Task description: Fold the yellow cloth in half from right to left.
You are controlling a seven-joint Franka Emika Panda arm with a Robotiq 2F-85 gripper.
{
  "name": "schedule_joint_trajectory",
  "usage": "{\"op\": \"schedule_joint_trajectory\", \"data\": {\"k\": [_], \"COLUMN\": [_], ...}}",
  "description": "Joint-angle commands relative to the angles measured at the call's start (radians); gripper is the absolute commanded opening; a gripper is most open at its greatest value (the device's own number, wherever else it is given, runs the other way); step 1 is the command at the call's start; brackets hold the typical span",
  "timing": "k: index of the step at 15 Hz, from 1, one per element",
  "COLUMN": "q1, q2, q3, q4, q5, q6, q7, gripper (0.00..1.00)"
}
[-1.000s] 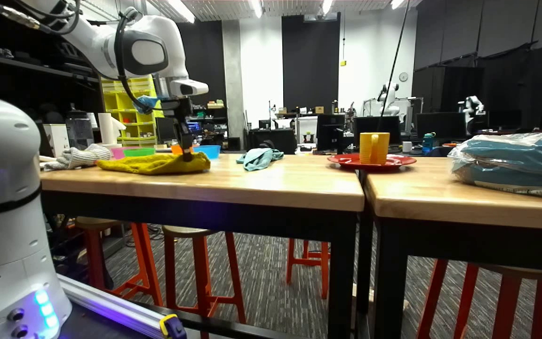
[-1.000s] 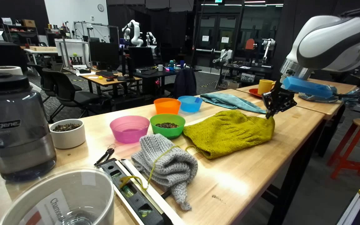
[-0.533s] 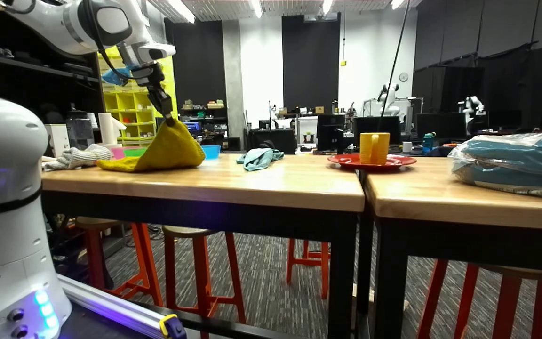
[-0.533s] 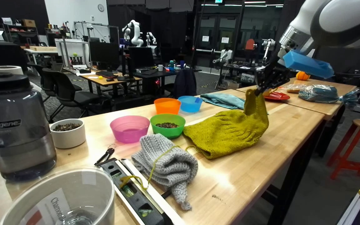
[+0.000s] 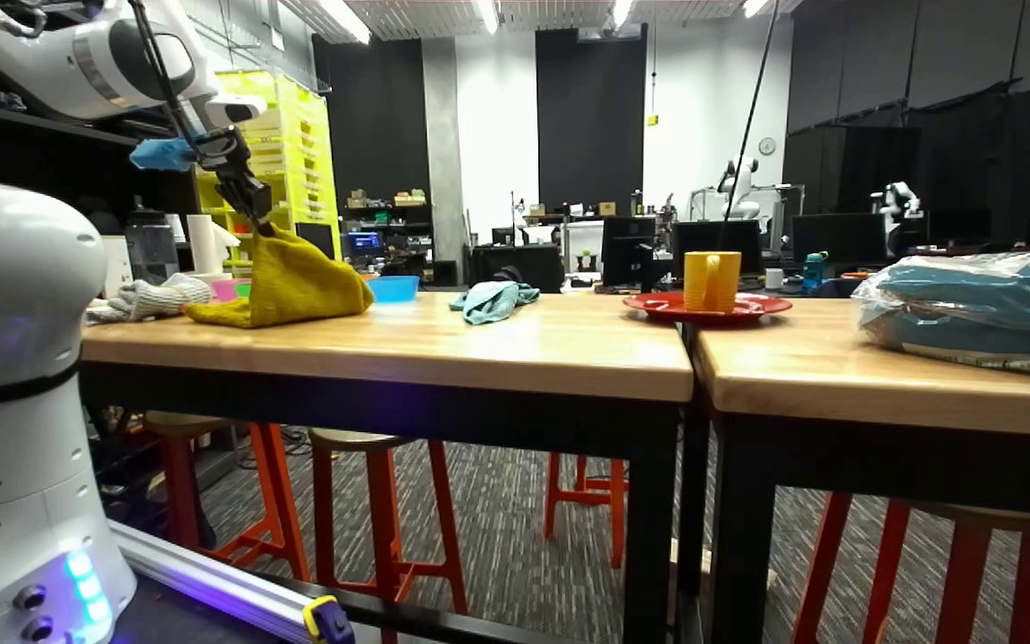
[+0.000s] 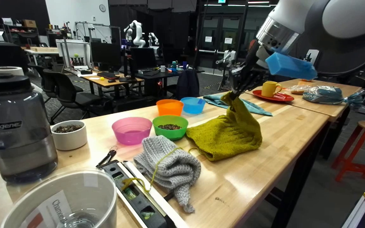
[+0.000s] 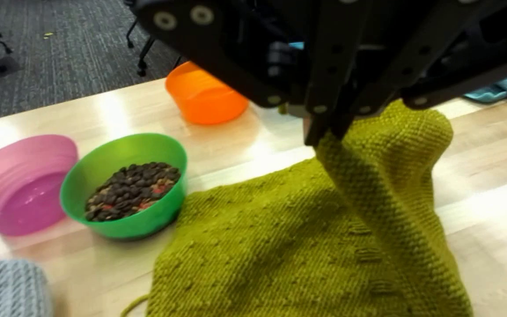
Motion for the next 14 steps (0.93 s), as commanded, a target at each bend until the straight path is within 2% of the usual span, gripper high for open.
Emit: {"op": "schedule_joint_trajectory", "data": {"k": [1, 9, 14], "q1": [0.040, 0.125, 0.193], "q2": [0.143, 0.384, 0.456], "q3": [0.037, 0.053, 0.044], "q4": [0.084, 0.218, 0.248], "q5": [0.012, 0.016, 0.077], "q6": [0.039, 0.065, 0.057], "q7": [0.007, 0.002, -0.010], "gripper": [0.01, 0.01, 0.01]}}
